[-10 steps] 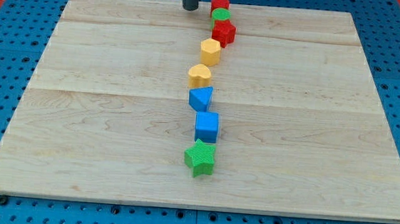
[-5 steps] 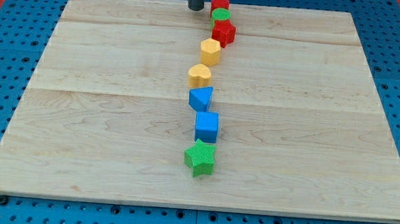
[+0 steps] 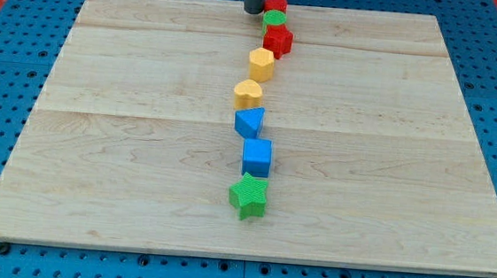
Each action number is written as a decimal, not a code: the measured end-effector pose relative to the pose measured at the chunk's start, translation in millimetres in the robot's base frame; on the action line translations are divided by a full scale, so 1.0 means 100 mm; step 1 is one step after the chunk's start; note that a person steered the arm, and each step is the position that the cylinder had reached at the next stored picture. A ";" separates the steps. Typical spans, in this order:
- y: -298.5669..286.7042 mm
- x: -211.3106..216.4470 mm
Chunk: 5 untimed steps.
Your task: Adjust the blocks to make a vertical line
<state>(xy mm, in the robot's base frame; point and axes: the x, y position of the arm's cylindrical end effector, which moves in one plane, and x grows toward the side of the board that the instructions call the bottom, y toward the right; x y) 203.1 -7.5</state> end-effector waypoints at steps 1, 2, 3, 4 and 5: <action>0.06 0.00; 0.06 0.00; -0.14 0.00; -0.37 0.08; -0.48 0.29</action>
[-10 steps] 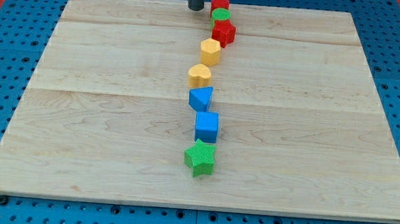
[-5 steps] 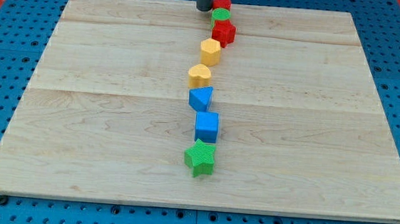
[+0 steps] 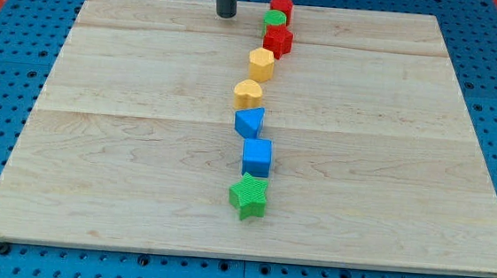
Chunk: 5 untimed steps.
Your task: Adjust the blocks to make a vertical line
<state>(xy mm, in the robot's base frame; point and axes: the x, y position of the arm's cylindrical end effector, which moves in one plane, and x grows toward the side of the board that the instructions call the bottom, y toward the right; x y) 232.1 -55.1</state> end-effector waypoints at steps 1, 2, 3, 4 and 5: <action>0.00 0.45; 0.13 0.75; 0.15 0.87; 0.29 0.91; 0.42 0.91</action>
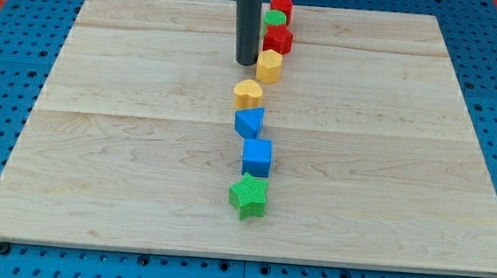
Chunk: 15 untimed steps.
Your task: Adjust the blocks to make a vertical line
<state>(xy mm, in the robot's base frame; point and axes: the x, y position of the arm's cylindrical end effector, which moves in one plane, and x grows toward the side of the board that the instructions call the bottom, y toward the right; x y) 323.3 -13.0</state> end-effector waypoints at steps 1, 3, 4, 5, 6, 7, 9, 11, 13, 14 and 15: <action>0.00 0.00; -0.25 -0.03; -0.49 0.23; -0.36 0.51; -0.23 0.63; -0.21 0.68; -0.20 0.68; -0.19 0.86; -0.15 0.87; -0.29 1.00; -0.29 1.11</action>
<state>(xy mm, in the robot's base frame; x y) 434.7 -42.0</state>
